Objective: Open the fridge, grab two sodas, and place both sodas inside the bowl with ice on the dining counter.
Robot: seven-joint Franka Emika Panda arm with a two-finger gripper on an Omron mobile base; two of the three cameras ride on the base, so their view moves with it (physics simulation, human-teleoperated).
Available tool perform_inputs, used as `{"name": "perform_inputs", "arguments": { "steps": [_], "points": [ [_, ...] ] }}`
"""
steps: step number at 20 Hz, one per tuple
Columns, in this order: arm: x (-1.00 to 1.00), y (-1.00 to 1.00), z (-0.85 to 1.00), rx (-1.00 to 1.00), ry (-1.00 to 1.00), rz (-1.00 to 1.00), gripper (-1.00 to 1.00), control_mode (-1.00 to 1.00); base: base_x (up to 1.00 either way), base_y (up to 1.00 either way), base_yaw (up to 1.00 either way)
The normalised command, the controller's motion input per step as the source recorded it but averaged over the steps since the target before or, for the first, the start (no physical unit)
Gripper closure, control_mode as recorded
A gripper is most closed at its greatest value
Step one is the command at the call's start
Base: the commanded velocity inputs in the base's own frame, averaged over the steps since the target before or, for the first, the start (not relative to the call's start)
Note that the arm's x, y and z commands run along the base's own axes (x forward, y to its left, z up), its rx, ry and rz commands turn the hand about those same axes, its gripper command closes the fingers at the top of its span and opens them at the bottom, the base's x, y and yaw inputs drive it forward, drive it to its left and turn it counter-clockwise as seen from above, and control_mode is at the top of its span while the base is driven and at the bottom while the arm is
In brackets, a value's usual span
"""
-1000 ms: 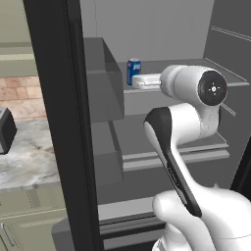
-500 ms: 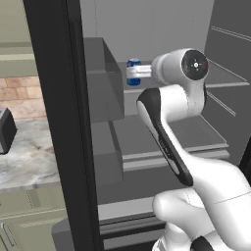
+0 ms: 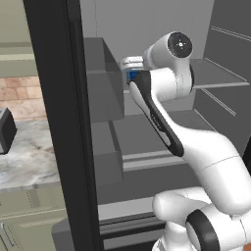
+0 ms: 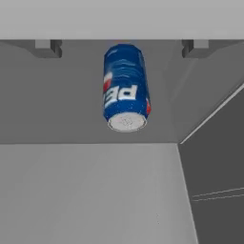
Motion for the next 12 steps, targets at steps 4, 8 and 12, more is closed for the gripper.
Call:
{"name": "perform_inputs", "arguments": {
  "steps": [4, 8, 12],
  "points": [
    [0.39, 0.1, -0.05, 0.0, 0.09, 0.0, -1.0, -1.0, 0.0, 0.0, 0.0],
    [0.35, 0.04, -0.09, 0.0, 0.08, 0.0, -1.0, -1.0, 0.0, 0.0, 0.0],
    [0.31, 0.0, -0.1, 0.0, 0.08, 0.0, -1.0, -1.0, 0.0, 0.0, 0.0]
  ]
}}
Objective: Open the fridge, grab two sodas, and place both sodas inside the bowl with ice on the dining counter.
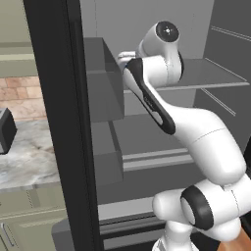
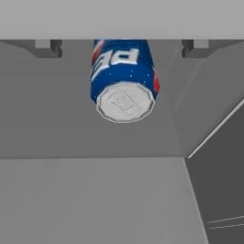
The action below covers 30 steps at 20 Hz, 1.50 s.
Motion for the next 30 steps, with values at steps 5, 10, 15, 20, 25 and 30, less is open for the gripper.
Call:
{"name": "perform_inputs", "arguments": {
  "steps": [5, 10, 15, 20, 25, 30],
  "points": [
    [0.26, 0.04, -0.14, 0.0, 0.09, 0.0, -1.0, -1.0, 0.0, 0.0, 0.0],
    [0.19, 0.0, -0.2, 0.0, 0.08, 0.0, -1.0, -1.0, 0.0, 0.0, 0.0],
    [0.2, 0.0, -0.23, 0.0, 0.07, 0.0, 1.0, -1.0, 0.0, 0.0, 0.0],
    [0.08, 0.0, -0.08, -0.01, 0.04, 0.0, 1.0, -1.0, 0.0, 0.0, 0.0],
    [-0.08, -0.01, -0.01, 0.0, 0.01, -0.01, 1.0, -1.0, 0.0, 0.0, 0.0],
    [-0.65, -0.15, 0.0, 0.0, 0.0, -0.02, 1.0, -1.0, 0.0, 0.0, 0.0]
  ]
}}
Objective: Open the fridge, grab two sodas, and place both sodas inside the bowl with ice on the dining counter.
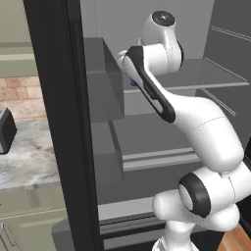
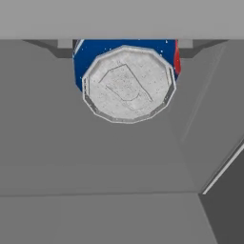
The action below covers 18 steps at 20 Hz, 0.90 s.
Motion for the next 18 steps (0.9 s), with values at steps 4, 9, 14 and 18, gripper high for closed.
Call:
{"name": "perform_inputs", "arguments": {
  "steps": [4, 9, 14, 18],
  "points": [
    [-0.92, -0.33, 0.05, 0.0, 0.0, 0.0, 1.0, -1.0, 0.0, 0.0, 0.0],
    [-1.0, -0.34, 0.22, 0.0, 0.0, 0.0, 1.0, -1.0, 0.0, 0.0, 0.0],
    [-1.0, -0.36, 0.05, 0.0, -0.03, 0.0, 1.0, -1.0, 0.0, 0.0, 0.0],
    [-1.0, -0.48, -0.01, 0.02, -0.09, 0.0, 1.0, -1.0, 0.0, 0.0, 0.0]
  ]
}}
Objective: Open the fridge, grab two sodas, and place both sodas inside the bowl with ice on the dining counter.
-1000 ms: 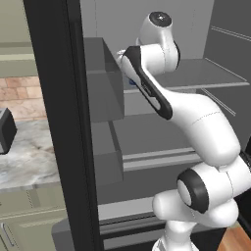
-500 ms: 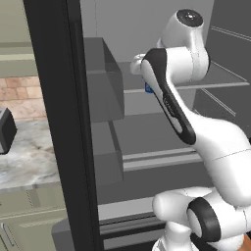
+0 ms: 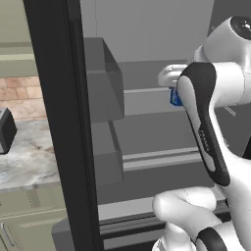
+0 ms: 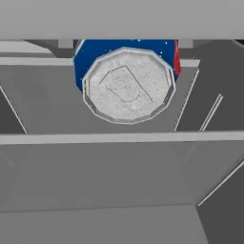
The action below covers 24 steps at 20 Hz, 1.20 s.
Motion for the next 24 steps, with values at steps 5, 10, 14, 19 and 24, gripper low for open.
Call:
{"name": "perform_inputs", "arguments": {
  "steps": [5, 10, 14, 19, 24],
  "points": [
    [-1.0, -0.45, -0.06, 0.03, -0.13, 0.0, 1.0, -1.0, 0.0, 0.0, 0.0],
    [-1.0, -0.25, -0.13, 0.01, -0.08, -0.02, 1.0, -1.0, 0.0, 0.0, 0.0],
    [-1.0, -0.06, -0.16, 0.0, -0.04, -0.03, 1.0, -1.0, 0.0, 0.0, 0.0],
    [-0.6, 0.0, -0.04, 0.0, -0.01, -0.01, 1.0, 1.0, -0.4, 0.0, -0.01],
    [0.0, 0.0, 0.0, 0.0, 0.0, 0.0, 1.0, 1.0, -1.0, 0.0, -0.04]
  ]
}}
